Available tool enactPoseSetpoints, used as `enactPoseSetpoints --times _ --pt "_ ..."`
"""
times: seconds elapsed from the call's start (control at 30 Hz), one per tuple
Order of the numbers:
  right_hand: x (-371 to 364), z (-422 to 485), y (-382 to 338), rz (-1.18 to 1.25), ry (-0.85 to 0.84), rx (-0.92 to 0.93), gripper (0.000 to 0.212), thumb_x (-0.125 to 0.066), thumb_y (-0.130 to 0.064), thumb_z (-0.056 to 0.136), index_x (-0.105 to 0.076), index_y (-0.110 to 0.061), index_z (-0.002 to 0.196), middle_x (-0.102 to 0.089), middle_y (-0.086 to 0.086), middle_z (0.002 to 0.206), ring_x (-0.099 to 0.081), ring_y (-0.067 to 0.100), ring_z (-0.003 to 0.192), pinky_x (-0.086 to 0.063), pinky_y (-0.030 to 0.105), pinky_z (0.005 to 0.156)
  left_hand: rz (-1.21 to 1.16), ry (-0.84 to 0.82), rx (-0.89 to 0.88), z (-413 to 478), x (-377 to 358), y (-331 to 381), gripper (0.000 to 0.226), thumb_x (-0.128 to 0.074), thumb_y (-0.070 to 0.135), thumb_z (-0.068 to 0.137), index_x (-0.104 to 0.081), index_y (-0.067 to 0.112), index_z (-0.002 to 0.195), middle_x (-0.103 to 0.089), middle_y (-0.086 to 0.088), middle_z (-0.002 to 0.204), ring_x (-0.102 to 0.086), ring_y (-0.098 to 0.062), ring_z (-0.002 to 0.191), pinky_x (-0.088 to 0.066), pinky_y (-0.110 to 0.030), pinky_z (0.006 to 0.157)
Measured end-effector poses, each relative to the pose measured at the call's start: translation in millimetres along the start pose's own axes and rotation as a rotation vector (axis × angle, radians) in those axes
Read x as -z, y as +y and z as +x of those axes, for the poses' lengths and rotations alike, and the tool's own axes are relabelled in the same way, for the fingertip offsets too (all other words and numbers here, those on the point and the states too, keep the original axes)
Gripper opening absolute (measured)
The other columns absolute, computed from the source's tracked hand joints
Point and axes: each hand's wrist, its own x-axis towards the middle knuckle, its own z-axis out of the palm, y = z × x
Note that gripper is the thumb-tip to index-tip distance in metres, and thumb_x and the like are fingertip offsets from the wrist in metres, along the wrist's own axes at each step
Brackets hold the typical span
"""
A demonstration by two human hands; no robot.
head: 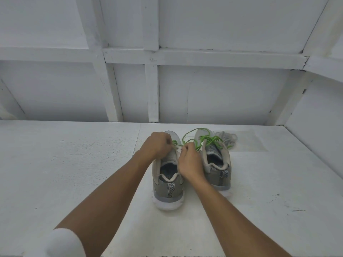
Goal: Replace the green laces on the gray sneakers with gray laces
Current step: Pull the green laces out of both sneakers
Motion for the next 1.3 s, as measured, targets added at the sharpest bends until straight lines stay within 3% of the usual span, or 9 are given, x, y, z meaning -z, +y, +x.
enactPoseSetpoints --times 0.13,0.27,0.4,0.53,0.7,0.93,1.1,1.2,1.3 --pt "-2 -2 0 0.033 0.015 0.007 0.017 -0.031 -0.023 0.103 -0.041 -0.012 0.097 -0.054 0.008 0.091 -0.049 0.025 0.077 -0.036 0.034 0.065 -0.043 0.132 0.213 7 17 -18 0.02 -0.051 0.013 0.092 -0.063 -0.001 0.098 -0.062 -0.015 0.099 -0.054 -0.025 0.081 -0.044 -0.03 0.067" --pt "-2 -2 1 0.028 0.025 0.005 0.016 -0.03 -0.022 0.103 -0.041 -0.012 0.097 -0.053 0.008 0.091 -0.048 0.025 0.077 -0.034 0.034 0.064 -0.053 0.094 0.271 11 28 -24 0.016 -0.045 0.009 0.091 -0.053 0.003 0.078 -0.061 -0.019 0.097 -0.051 -0.026 0.079 -0.036 -0.028 0.063" --pt "-3 -3 0 0.035 0.042 0.003 0.014 -0.031 -0.019 0.103 -0.041 -0.012 0.096 -0.051 0.008 0.091 -0.046 0.025 0.077 -0.031 0.033 0.064 -0.074 0.059 0.044 10 25 -6 0.034 -0.051 0.027 0.095 -0.055 0.014 0.126 -0.056 -0.01 0.129 -0.052 -0.029 0.116 -0.043 -0.035 0.093" --pt "-4 -2 2 0.043 0.052 0.013 0.014 -0.032 -0.018 0.103 -0.041 -0.011 0.095 -0.052 0.01 0.091 -0.047 0.027 0.078 -0.032 0.034 0.064 0.323 -0.114 -0.069 4 5 11 0.029 -0.053 0.042 0.094 -0.066 0.025 0.114 -0.054 -0.004 0.13 -0.032 -0.029 0.133 -0.029 -0.045 0.104" --pt "-3 -2 2 0.041 0.048 0.007 0.017 -0.031 -0.021 0.103 -0.043 -0.01 0.098 -0.054 0.009 0.091 -0.048 0.026 0.078 -0.034 0.034 0.064 0.285 -0.026 -0.079 6 19 9 0.032 -0.049 0.044 0.097 -0.066 0.023 0.114 -0.06 -0.004 0.12 -0.046 -0.025 0.121 -0.035 -0.042 0.099" --pt "-3 -3 3 0.032 0.036 0.011 0.016 -0.03 -0.022 0.103 -0.041 -0.013 0.097 -0.052 0.006 0.089 -0.047 0.023 0.076 -0.031 0.032 0.063 -0.001 0.265 0.265 28 78 -37 0.026 -0.053 0.022 0.092 -0.065 0.002 0.105 -0.065 -0.018 0.11 -0.059 -0.033 0.093 -0.048 -0.034 0.077" --pt "-4 -3 4 0.029 0.048 0.011 0.015 -0.031 -0.022 0.103 -0.041 -0.014 0.097 -0.054 0.008 0.09 -0.049 0.026 0.078 -0.034 0.033 0.064 0.145 0.099 0.012 11 47 -10 0.055 -0.057 0.048 0.091 -0.046 0.021 0.138 -0.044 -0.01 0.144 -0.04 -0.032 0.132 -0.037 -0.045 0.106" --pt "-4 -2 5 0.029 0.055 0.015 0.014 -0.032 -0.021 0.103 -0.041 -0.013 0.097 -0.055 0.009 0.092 -0.048 0.026 0.078 -0.033 0.033 0.064 0.346 -0.092 -0.09 2 14 11 0.039 -0.055 0.048 0.091 -0.06 0.029 0.125 -0.042 -0.003 0.147 -0.019 -0.031 0.144 -0.024 -0.049 0.111" --pt "-5 -1 7 0.032 0.059 0.029 0.013 -0.033 -0.02 0.103 -0.041 -0.013 0.096 -0.055 0.01 0.091 -0.048 0.027 0.079 -0.032 0.033 0.064 0.36 -0.091 -0.115 1 2 16 0.027 -0.051 0.036 0.095 -0.067 0.024 0.114 -0.054 -0.004 0.132 -0.029 -0.027 0.135 -0.027 -0.045 0.106"
